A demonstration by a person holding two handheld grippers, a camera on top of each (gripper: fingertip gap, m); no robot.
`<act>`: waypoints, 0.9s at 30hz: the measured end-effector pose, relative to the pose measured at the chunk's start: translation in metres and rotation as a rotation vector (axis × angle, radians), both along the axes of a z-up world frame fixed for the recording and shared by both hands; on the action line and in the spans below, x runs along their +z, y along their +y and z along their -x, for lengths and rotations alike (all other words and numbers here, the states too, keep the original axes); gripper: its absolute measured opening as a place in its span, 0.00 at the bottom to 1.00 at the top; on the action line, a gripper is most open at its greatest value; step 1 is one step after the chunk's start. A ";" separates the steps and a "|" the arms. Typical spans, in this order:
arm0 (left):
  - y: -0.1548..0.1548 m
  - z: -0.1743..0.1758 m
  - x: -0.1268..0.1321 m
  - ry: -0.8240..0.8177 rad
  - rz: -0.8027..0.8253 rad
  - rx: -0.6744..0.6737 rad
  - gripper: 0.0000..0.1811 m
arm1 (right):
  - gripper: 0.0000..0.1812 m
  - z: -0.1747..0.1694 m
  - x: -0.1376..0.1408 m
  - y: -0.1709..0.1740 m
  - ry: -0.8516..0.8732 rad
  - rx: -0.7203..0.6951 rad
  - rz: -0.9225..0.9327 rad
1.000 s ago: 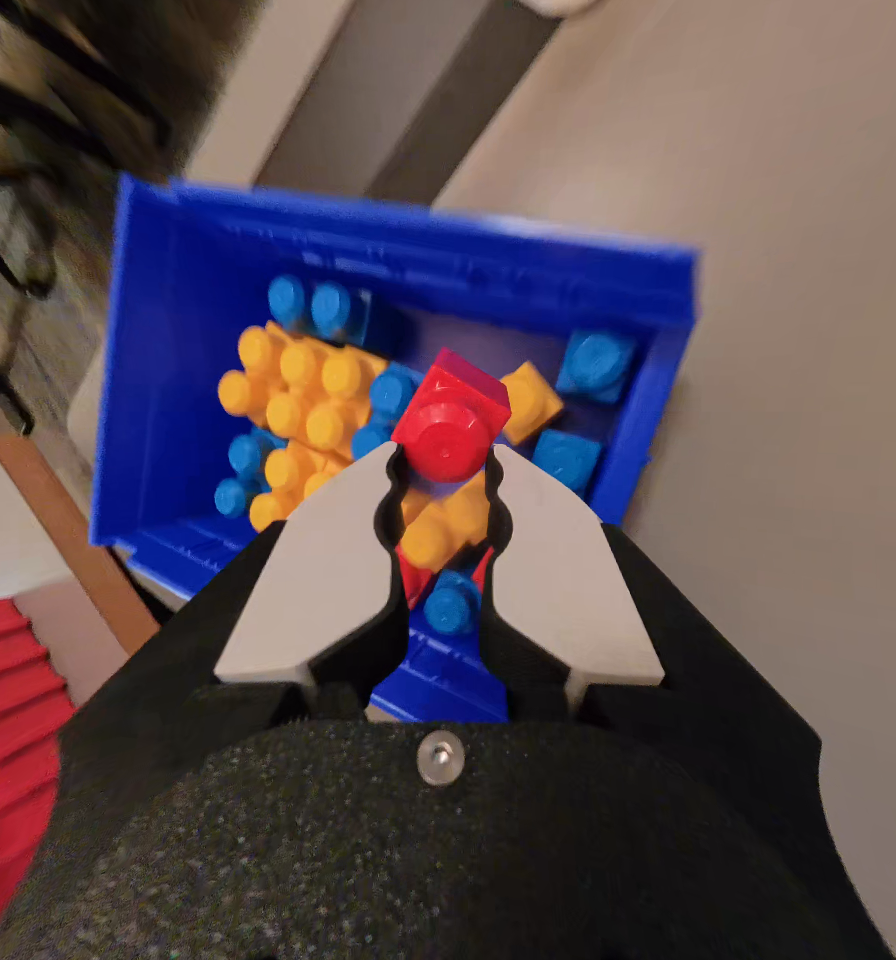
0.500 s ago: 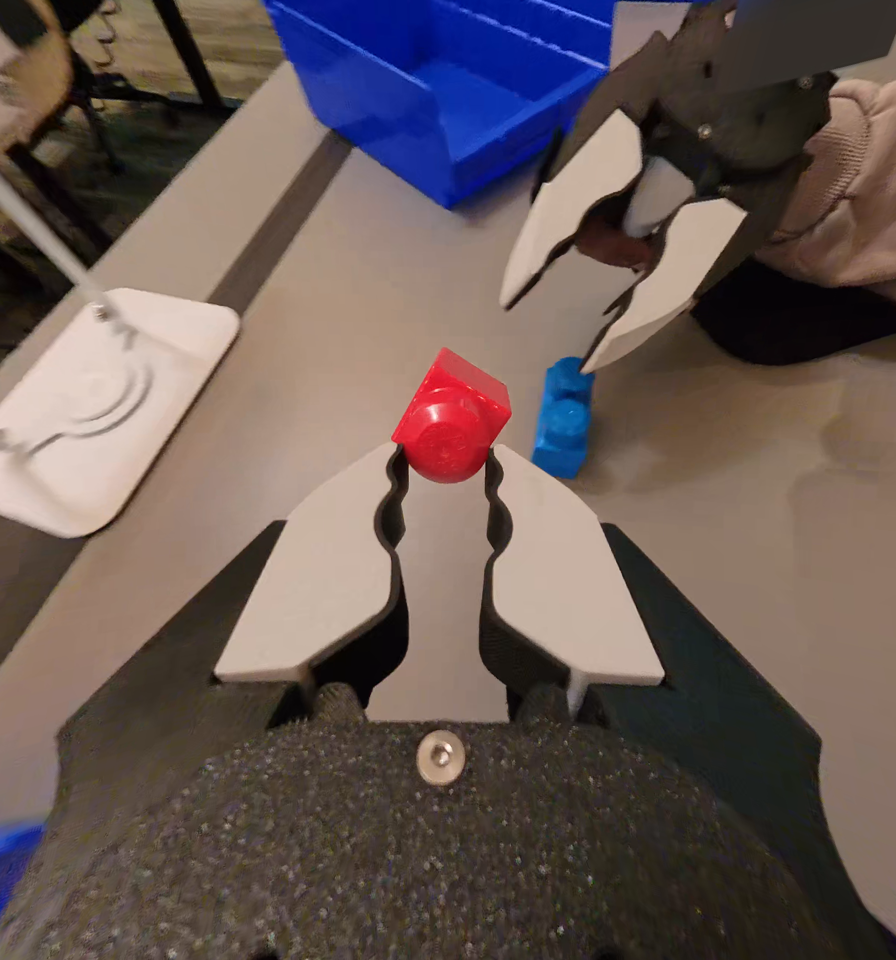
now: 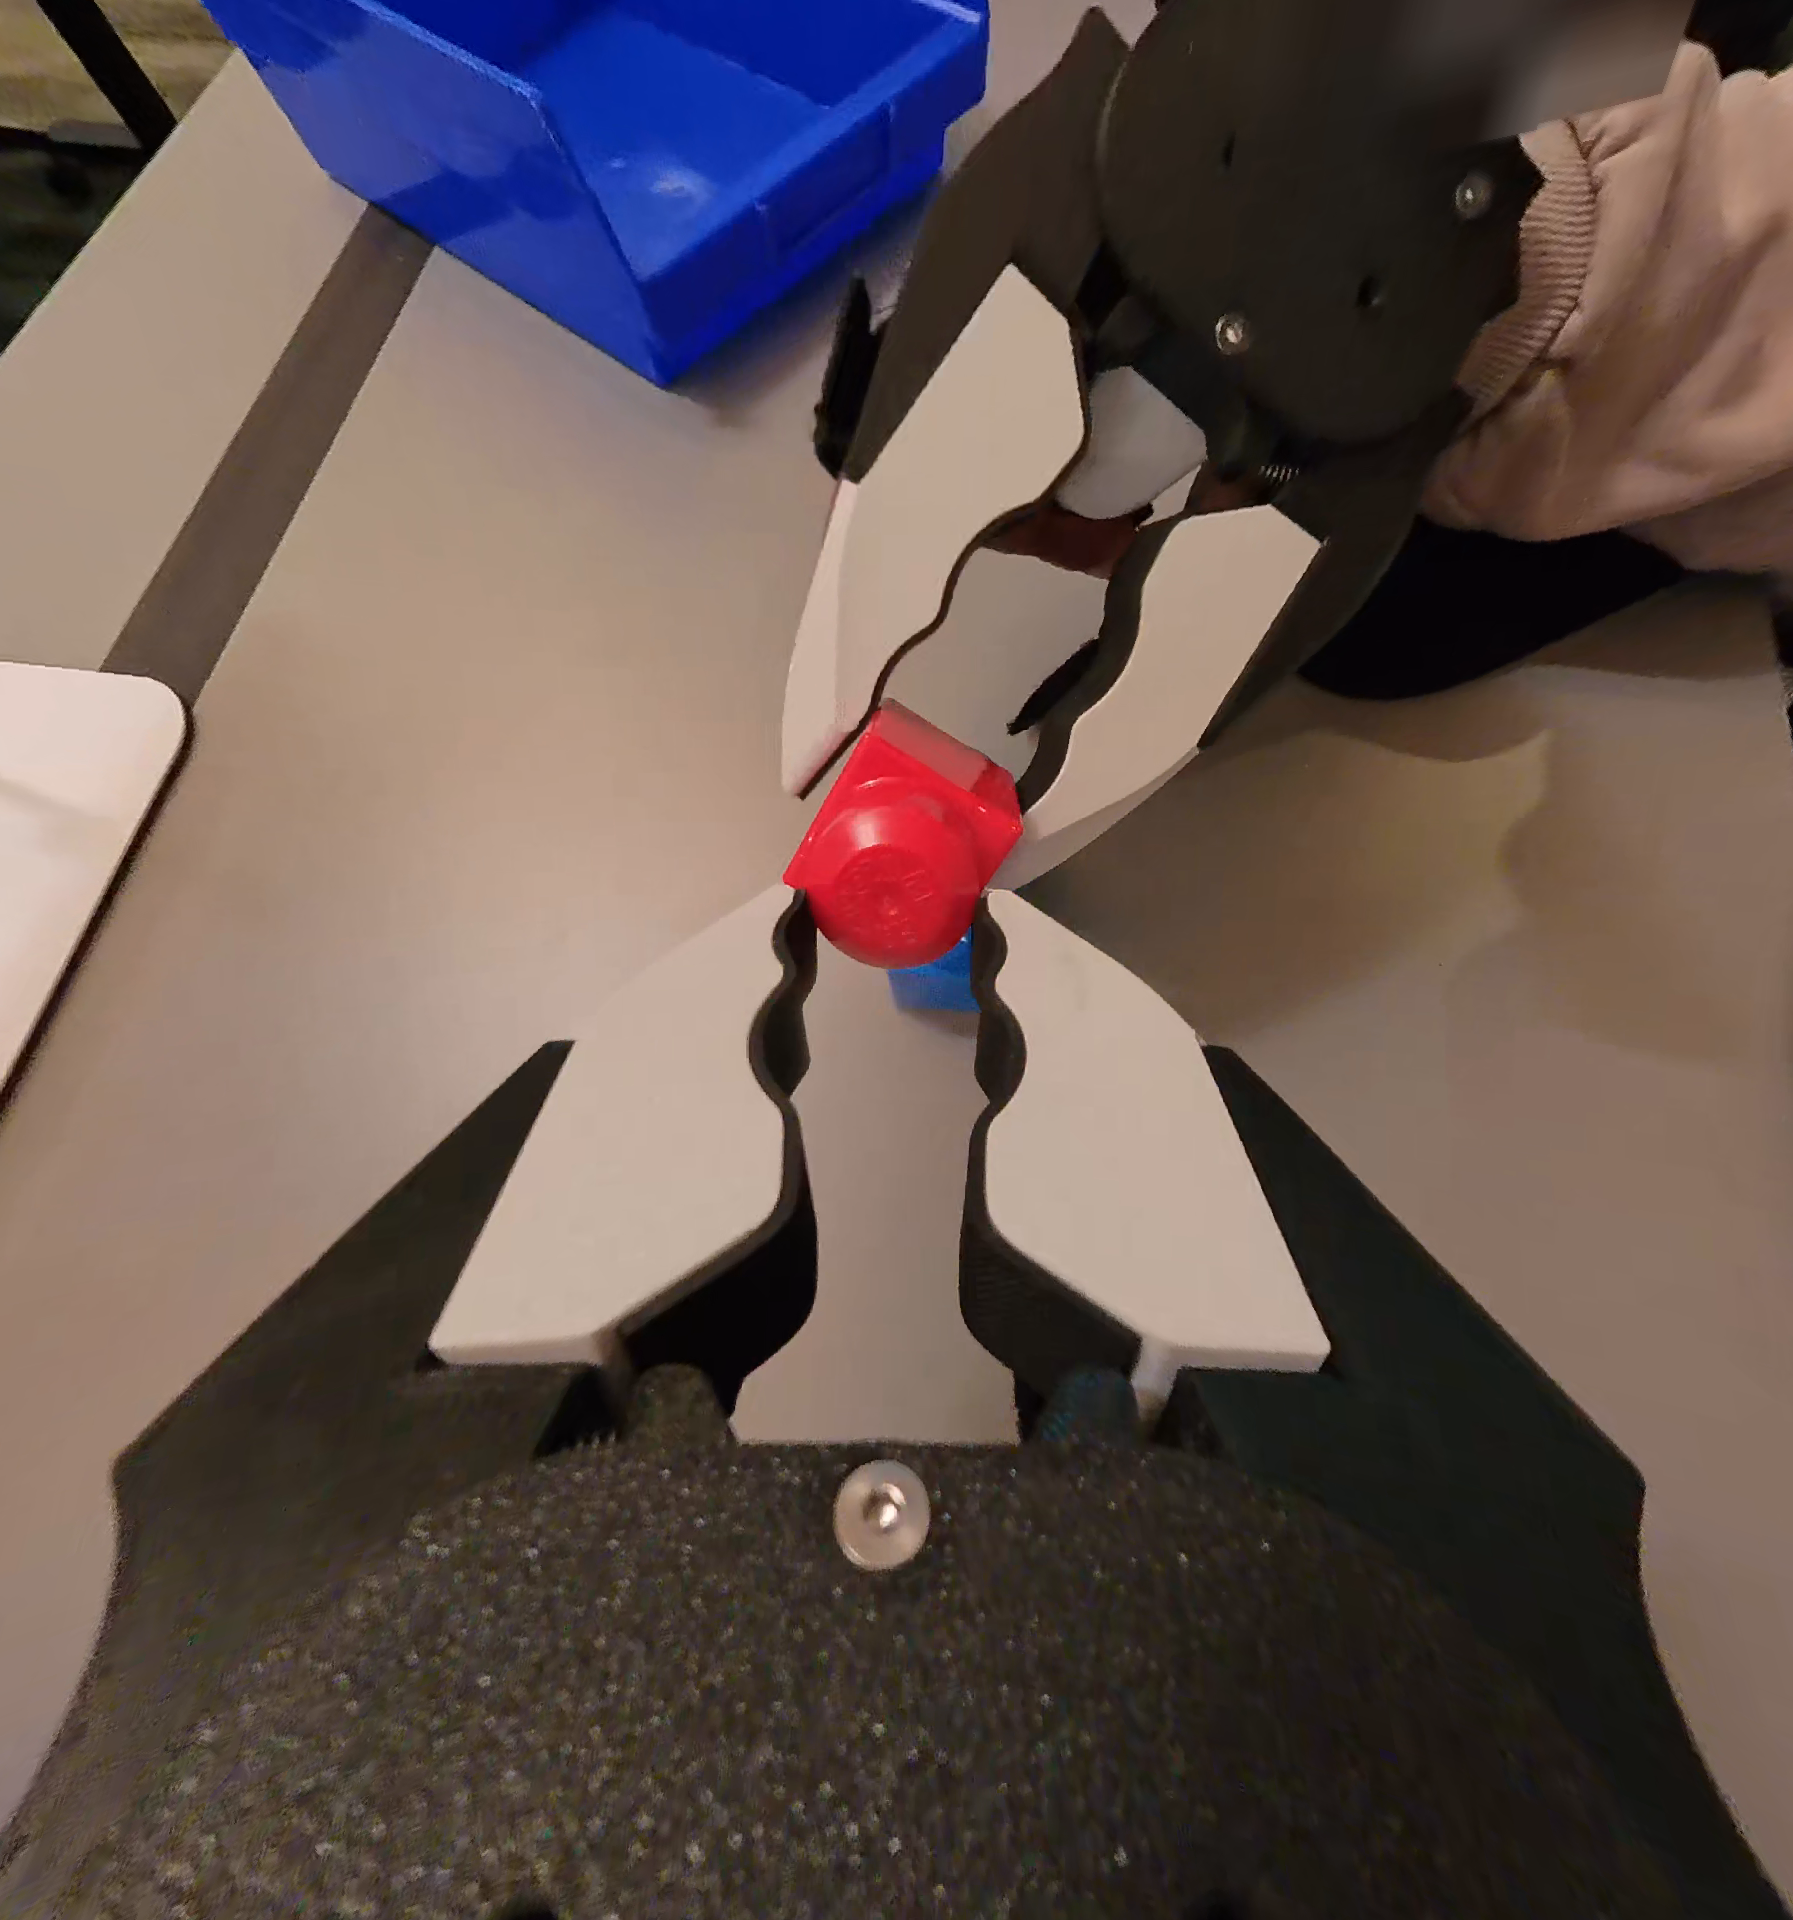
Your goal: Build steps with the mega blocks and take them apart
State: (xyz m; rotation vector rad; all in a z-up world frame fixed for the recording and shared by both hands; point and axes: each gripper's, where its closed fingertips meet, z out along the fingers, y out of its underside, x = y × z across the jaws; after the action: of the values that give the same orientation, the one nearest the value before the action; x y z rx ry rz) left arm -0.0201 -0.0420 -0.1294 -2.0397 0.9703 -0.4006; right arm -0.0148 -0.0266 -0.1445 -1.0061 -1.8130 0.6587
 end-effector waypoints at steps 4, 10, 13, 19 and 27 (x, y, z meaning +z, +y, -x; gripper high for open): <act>-0.004 -0.009 0.015 -0.090 -0.097 -0.063 0.16 | 0.20 -0.007 0.010 -0.009 0.025 0.089 0.189; -0.014 -0.030 0.035 -0.322 -0.159 -0.143 0.31 | 0.20 -0.026 0.040 -0.026 0.094 0.288 0.575; -0.015 -0.042 0.042 -0.391 -0.179 -0.163 0.28 | 0.20 -0.026 0.038 -0.036 0.063 0.328 0.597; -0.012 -0.041 0.039 -0.338 -0.188 -0.127 0.20 | 0.20 -0.023 0.035 -0.038 0.053 0.312 0.579; 0.000 0.008 0.055 -0.517 -0.204 -0.009 0.20 | 0.34 -0.045 -0.009 0.025 -0.120 0.073 0.432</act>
State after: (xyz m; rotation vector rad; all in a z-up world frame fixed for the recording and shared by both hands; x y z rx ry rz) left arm -0.0286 -0.0417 -0.0746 -1.6301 0.6692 -0.7564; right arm 0.0304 -0.0016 -0.1537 -1.2877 -1.8588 1.0868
